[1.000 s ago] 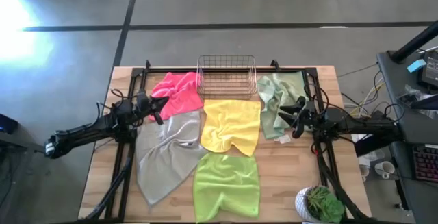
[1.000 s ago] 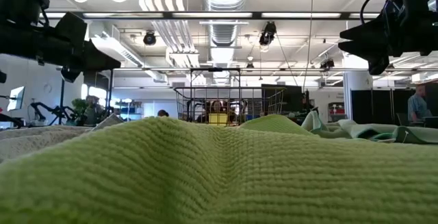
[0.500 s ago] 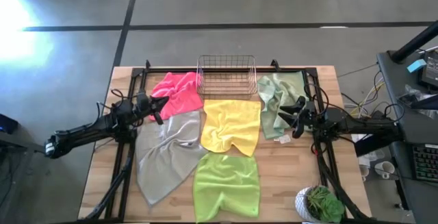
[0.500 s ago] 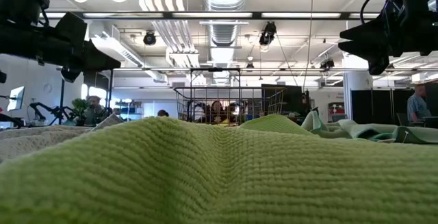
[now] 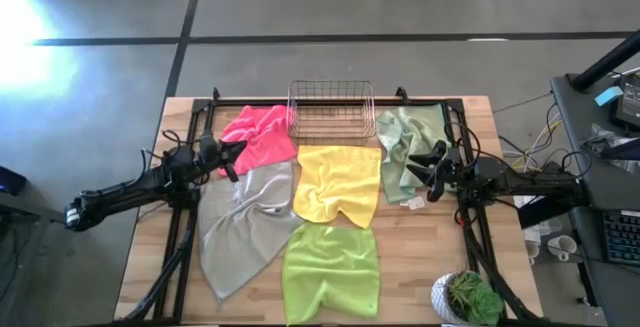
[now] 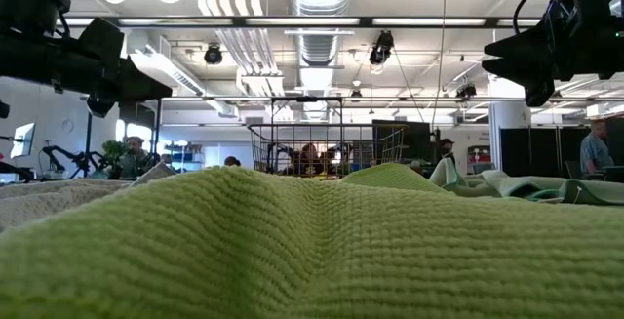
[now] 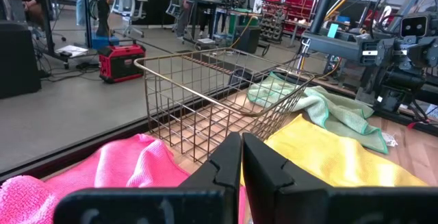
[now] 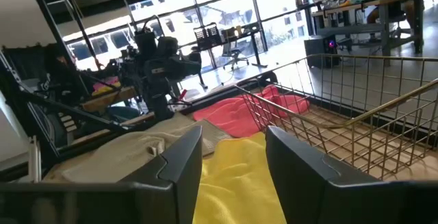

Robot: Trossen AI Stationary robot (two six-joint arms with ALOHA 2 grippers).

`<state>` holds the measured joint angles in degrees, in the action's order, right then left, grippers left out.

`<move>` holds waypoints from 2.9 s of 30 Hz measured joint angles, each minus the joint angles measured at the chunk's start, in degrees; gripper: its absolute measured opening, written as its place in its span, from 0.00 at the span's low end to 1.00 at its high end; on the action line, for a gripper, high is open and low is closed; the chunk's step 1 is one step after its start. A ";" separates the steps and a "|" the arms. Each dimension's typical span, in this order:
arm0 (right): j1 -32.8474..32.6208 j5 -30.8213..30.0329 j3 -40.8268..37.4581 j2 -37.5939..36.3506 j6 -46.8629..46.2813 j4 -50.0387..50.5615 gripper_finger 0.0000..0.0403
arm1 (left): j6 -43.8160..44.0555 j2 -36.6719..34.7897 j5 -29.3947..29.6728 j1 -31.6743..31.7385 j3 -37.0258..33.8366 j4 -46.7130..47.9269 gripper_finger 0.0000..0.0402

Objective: Fold microfiber towels

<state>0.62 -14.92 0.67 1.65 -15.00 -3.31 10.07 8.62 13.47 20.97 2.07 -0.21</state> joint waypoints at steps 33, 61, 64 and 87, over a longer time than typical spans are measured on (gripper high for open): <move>0.01 -0.02 -0.02 -0.01 -7.24 -0.13 0.37 | 0.00 -0.02 0.02 0.00 0.00 0.00 0.00; 0.04 -1.75 14.30 3.28 -15.03 -10.39 0.37 | -0.02 0.00 0.01 0.01 0.00 -0.02 0.00; 0.02 -1.68 21.81 6.32 -15.57 5.68 0.37 | -0.02 -0.02 0.01 0.00 0.00 -0.04 0.00; -1.57 20.77 38.26 36.78 -18.61 34.40 0.37 | 0.11 0.00 0.02 0.00 0.02 -0.87 0.00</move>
<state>-0.95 5.85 38.92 38.43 -33.62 31.09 10.17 8.62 13.50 20.97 2.09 -1.08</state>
